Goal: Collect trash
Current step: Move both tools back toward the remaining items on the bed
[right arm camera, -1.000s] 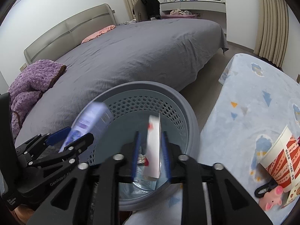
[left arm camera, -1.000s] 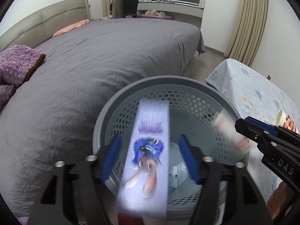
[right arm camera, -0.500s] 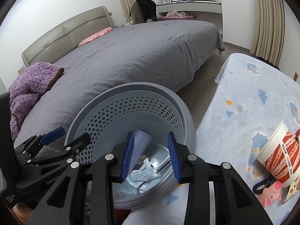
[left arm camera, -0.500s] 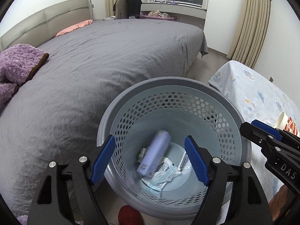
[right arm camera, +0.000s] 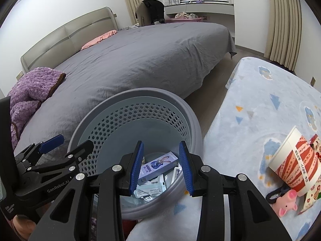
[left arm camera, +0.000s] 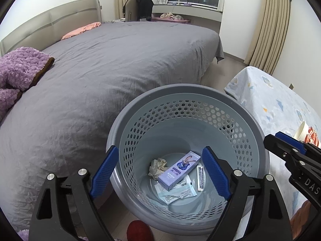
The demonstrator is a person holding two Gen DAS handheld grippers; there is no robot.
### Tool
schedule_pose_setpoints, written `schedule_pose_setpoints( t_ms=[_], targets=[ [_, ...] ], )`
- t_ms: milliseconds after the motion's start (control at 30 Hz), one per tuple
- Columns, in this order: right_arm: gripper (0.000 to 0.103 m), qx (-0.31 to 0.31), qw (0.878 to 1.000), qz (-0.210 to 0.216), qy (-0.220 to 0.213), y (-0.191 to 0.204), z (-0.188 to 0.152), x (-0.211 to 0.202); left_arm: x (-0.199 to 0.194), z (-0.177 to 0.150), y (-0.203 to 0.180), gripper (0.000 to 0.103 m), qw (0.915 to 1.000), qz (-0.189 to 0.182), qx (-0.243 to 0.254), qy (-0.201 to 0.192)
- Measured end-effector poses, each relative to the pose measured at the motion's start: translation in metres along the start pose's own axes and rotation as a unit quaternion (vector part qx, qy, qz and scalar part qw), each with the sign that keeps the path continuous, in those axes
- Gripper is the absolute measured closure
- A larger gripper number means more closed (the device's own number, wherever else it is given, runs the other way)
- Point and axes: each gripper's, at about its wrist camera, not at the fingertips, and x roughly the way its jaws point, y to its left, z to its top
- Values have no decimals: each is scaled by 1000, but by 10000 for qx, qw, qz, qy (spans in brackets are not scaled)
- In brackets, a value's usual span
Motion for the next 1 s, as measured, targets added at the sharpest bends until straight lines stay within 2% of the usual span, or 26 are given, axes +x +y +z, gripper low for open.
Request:
schedule_pose_setpoints(
  t_ms=[433,633,800,1000],
  targets=[
    [68,163,9997,-173,-65,-16,-9,-24,-4,-2,-13,19,9998,-50,163,-38],
    [66,420,9986,-315,-71,-34,-22,-38,-18,0,-25,19,9990,-329,244,-156],
    [66,758,9960,-369,-295,-57,-33,-65,-26,-3,-42,17,9981,-376,432,-240],
    [66,927,9928,-650,-387,-80,-50,-96,-39,-3,-71,17,9951,-631,665,-362]
  ],
)
